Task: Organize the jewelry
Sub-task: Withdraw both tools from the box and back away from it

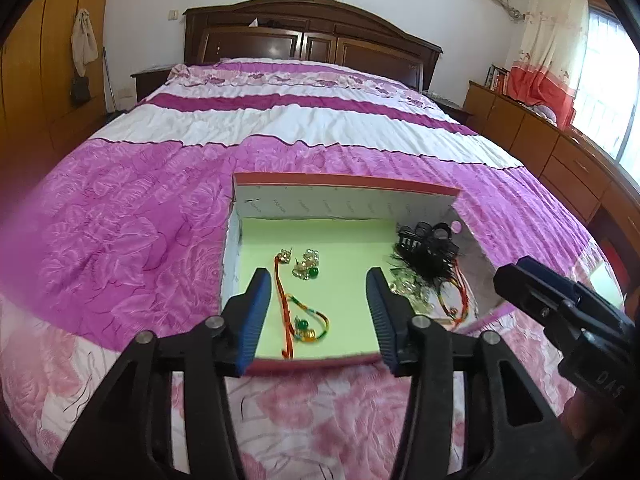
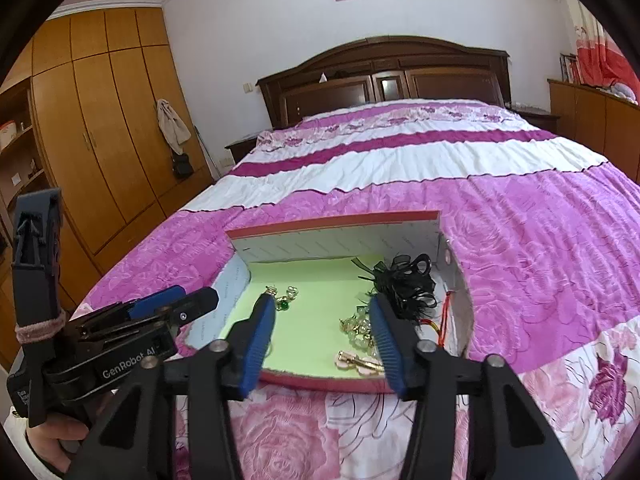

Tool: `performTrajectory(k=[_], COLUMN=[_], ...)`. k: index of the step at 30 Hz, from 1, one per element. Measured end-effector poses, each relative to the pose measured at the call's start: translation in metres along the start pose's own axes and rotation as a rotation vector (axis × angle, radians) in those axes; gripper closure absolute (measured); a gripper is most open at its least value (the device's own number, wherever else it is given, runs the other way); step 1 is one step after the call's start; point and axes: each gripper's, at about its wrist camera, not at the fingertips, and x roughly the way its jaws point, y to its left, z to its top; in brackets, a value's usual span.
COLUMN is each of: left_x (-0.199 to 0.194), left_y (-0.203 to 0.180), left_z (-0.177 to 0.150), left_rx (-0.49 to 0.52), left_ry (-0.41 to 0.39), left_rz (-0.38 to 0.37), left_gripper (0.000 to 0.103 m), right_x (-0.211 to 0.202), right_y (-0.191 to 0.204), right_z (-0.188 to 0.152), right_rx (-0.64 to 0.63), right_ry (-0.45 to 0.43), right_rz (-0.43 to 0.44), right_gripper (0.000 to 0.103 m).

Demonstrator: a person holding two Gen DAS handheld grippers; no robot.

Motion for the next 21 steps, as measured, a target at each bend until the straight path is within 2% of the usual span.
performTrajectory(k=[3,9,16,21], left_x=[-0.013,-0.030,-0.034,-0.034], left_y=[-0.003,-0.009,-0.009,-0.008], left_z=[-0.007,-0.021,-0.043,-0.059], left_rx=[0.009,0.028,0.013,0.000], left_ry=[-0.013,-0.038,-0.047,-0.058], left_rz=[0.003,0.029,0.032,0.055], left_gripper=[0.054,0.047,0.045,0.045], right_x=[-0.014,-0.035,-0.047,-0.048], right_y=[0.003,0.007,0.003,-0.008], right_z=[-0.005,-0.019,-0.046,-0.066], right_rx=[-0.009,-0.029,-0.040,-0.014], right_ry=[-0.020,-0.037,-0.047,-0.053], right_rz=[-0.010,-0.036,-0.064,-0.084], right_gripper=[0.038,0.033,0.029,0.021])
